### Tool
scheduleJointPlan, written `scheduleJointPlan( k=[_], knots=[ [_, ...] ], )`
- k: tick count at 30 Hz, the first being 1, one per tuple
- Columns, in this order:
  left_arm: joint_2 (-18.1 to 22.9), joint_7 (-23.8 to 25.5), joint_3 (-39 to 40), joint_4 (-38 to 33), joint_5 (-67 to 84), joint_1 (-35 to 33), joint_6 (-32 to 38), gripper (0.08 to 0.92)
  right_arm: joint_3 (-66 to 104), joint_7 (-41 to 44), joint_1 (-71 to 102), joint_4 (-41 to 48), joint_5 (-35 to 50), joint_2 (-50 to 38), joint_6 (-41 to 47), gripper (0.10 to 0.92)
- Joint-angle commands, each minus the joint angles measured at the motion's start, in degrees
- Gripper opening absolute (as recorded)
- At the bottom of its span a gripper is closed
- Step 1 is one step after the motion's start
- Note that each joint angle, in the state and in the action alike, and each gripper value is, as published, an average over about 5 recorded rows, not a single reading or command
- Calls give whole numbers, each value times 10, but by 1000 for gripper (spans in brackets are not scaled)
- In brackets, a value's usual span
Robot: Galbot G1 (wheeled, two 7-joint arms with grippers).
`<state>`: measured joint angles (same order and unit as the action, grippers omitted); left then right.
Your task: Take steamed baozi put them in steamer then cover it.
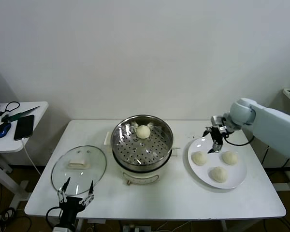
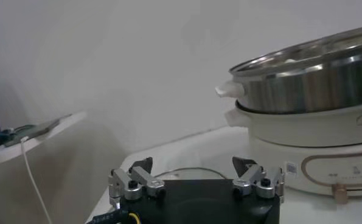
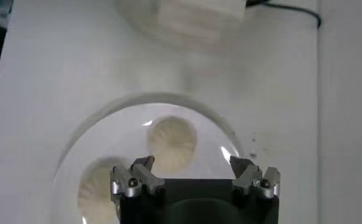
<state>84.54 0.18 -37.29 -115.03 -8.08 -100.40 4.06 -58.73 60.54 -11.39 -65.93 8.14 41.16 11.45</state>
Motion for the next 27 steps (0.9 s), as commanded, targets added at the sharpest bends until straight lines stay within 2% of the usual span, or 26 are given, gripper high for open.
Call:
scheduleJointPlan(
  k=[1, 13, 23, 27],
  knots=[
    [2, 0, 0, 0, -1, -1, -1, 823, 61, 2, 89, 55, -33, 23, 18, 823],
    [3, -1, -1, 6, -4, -9, 1, 823, 72, -2, 102, 111, -40, 81, 15, 823],
    [2, -1, 0, 7, 1, -20, 3, 823, 78, 0, 107, 131, -42, 96, 10, 821],
    [2, -2, 0, 8, 0, -22, 3, 823, 83, 0, 106, 134, -39, 100, 9, 785]
  ],
)
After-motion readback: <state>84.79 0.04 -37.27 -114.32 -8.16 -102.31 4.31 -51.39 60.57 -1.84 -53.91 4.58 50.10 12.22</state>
